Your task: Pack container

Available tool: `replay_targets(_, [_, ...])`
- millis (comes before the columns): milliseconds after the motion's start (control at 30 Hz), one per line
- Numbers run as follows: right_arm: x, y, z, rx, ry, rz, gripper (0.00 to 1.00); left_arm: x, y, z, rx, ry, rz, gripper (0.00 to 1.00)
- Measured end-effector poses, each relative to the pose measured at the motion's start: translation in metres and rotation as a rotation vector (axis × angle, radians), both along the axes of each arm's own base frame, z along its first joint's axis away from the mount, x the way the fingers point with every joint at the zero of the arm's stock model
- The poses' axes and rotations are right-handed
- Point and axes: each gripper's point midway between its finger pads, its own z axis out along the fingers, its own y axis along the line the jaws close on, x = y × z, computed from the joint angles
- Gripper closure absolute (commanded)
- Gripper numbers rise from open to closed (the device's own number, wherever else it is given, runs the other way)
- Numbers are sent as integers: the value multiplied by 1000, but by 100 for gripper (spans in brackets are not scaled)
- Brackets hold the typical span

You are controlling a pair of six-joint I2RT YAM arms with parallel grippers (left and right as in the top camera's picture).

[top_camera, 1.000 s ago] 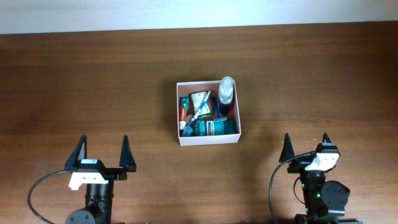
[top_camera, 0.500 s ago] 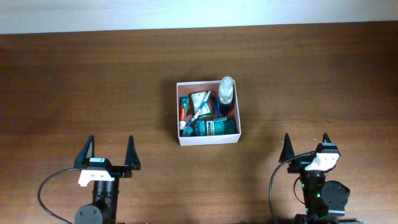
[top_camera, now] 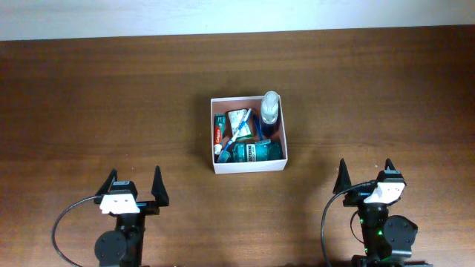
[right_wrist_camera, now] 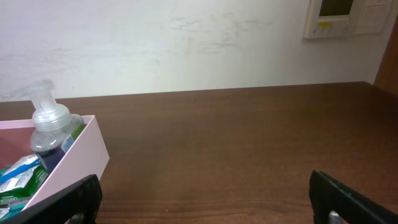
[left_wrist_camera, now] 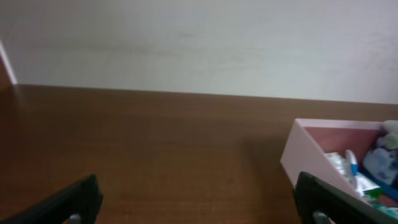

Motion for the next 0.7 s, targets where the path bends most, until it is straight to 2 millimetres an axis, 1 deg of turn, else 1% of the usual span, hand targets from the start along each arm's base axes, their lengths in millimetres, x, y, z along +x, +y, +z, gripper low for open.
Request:
replay_targets(133, [0,0,0,0,0,0,2,0,3,-6,1,26,19,1])
replay_targets(333, [0,0,0,0,0,0,2,0,4,-7,68,28,17,1])
replay_targets(700, [0,0,0,0,0,0,2,-1,4,-7,109,30,15,1])
